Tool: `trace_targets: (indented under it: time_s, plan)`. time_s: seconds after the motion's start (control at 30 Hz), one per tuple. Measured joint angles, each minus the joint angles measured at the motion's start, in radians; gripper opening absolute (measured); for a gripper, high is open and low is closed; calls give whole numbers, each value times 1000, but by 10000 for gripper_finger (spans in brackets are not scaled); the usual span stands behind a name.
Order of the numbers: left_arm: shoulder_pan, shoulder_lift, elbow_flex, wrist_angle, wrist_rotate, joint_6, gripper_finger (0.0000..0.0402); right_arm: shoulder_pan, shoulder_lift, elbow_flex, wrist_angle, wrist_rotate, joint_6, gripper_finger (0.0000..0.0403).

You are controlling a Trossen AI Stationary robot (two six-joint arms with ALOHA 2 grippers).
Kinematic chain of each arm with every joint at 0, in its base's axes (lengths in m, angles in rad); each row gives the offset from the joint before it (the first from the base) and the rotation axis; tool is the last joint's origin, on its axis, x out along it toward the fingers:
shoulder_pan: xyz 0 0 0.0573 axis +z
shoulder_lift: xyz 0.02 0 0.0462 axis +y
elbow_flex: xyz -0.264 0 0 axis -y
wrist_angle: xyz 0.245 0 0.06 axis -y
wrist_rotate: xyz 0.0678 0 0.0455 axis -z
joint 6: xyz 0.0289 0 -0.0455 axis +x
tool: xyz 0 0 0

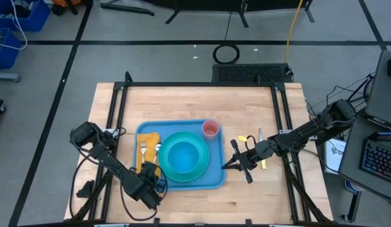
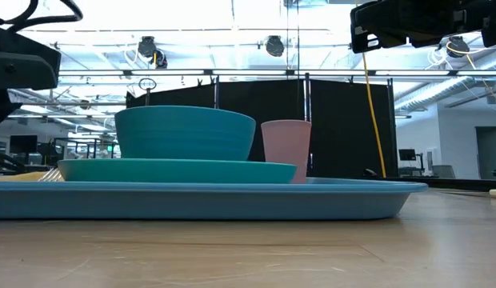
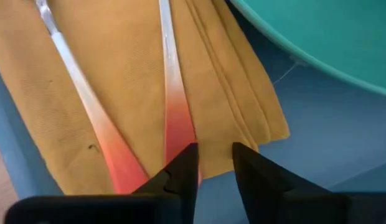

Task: Set up tray
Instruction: Put the orange spoon on the blue serving tray to the right of the orange fork

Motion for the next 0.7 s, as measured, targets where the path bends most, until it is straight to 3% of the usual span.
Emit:
trace_targets:
  time_s: [0.17, 0.7]
  plan:
    - [1, -4, -40, 53, 12, -22, 128, 0, 0, 0, 0, 0, 0, 0]
    - [1, 5, 27, -31, 2, 7, 122, 0, 0, 0, 0, 0, 7, 0]
